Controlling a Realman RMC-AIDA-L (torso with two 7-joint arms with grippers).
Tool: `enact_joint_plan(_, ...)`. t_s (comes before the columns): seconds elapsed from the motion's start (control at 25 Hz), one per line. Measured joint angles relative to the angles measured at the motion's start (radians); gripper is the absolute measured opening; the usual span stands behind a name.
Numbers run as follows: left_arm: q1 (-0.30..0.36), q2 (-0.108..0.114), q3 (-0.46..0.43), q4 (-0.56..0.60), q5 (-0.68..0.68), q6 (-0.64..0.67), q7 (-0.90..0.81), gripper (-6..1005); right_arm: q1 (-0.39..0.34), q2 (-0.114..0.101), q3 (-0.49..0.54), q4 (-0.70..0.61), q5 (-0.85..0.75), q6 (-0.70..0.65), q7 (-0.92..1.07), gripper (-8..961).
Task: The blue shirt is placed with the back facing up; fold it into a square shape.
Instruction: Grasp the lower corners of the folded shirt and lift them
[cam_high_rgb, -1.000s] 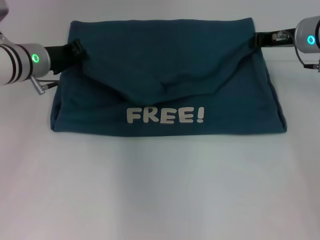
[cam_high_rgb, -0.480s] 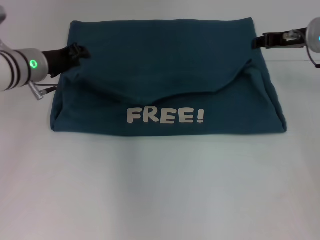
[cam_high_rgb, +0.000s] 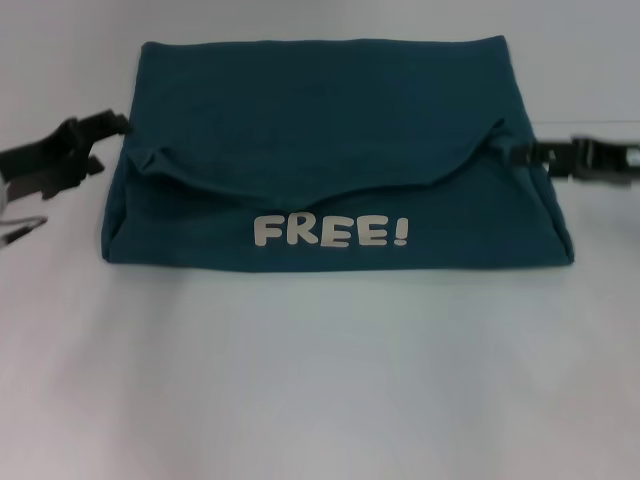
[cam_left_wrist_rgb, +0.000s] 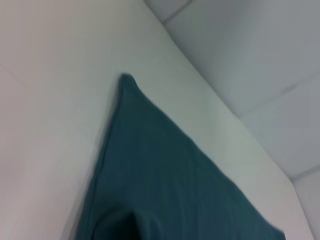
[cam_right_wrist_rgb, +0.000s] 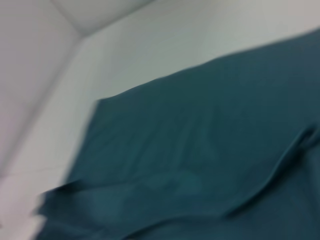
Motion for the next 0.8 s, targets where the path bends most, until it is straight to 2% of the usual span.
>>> enact_joint_plan(0.12, 0.049, 0.01, -0.014, 0.001, -0.023, 0.105, 0.114, 687, -0.099, 0.0, 0.018, 0.014, 0.138, -0.124, -0.099, 750)
enact_joint_plan(0.28, 0.09, 0.009, -0.044, 0.001, -0.032, 0.188, 0.355, 832, -0.188, 0.001, 0.06, 0.046, 0.223, -0.245, -0.179, 899)
enact_joint_plan(0.44, 0.103, -0.007, -0.04, -0.015, -0.029, 0.159, 0.533, 948, -0.22, 0.001, 0.128, 0.086, 0.249, -0.315, -0.23, 896)
enact_joint_plan(0.52, 0.102, -0.015, -0.034, -0.035, -0.025, 0.128, 0.551, 945, -0.224, 0.001, 0.148, 0.101, 0.25, -0.326, -0.245, 895)
enact_joint_plan(0.8, 0.094, -0.017, -0.017, -0.099, -0.019, 0.036, 0.437, 934, -0.218, 0.001, 0.154, 0.109, 0.246, -0.322, -0.257, 890)
